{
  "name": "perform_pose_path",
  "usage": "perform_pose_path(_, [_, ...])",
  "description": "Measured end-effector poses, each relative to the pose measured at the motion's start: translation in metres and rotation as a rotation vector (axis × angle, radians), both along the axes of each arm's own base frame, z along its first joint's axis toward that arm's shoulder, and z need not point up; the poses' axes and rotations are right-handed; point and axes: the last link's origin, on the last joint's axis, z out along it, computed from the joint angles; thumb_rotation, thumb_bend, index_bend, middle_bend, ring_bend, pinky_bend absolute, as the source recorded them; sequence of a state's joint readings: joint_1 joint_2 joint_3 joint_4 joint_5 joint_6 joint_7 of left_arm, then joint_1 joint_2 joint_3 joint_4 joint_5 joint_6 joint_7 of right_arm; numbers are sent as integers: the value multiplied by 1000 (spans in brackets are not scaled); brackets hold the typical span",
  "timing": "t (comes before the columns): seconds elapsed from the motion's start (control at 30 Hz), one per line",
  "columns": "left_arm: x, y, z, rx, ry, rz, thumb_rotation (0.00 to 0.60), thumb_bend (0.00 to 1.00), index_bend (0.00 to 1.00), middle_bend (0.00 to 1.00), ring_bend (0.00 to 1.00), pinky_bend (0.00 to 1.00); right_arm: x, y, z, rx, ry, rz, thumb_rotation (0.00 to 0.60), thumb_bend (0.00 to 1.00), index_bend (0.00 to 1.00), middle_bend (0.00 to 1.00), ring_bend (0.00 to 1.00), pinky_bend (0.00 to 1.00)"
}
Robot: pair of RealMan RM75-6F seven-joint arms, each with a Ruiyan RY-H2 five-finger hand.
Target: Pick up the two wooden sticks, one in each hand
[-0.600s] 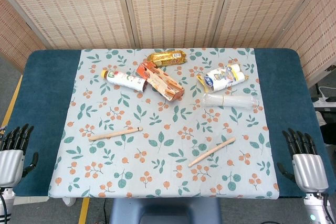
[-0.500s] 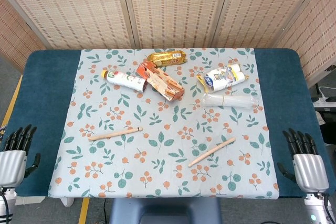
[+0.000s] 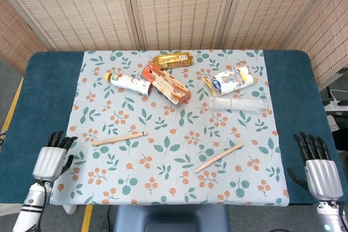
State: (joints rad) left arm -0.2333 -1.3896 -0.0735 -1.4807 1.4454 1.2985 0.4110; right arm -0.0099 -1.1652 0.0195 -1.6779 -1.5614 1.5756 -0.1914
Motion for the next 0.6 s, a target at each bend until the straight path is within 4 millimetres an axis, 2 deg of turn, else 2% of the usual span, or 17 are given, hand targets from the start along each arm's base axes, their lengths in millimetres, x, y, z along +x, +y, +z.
perform_pose_path(0.23, [27,27,-47,-38,134,13,600,476,246,351,156,141,-1,1,0,20,-9,0,600,196,0,16,0,0])
perform_pose_path(0.4, [47,43,-81,-75,170,39,600,476,256,329,158,144,-1,1,-1,26,-8,-6,600,196,0,16,0,0])
perform_pose_path(0.6, [55,56,-95,-68,193,26,600,476,262,316,161,149,-2,1,-1,33,-11,-14,600,196,0,16,0,0])
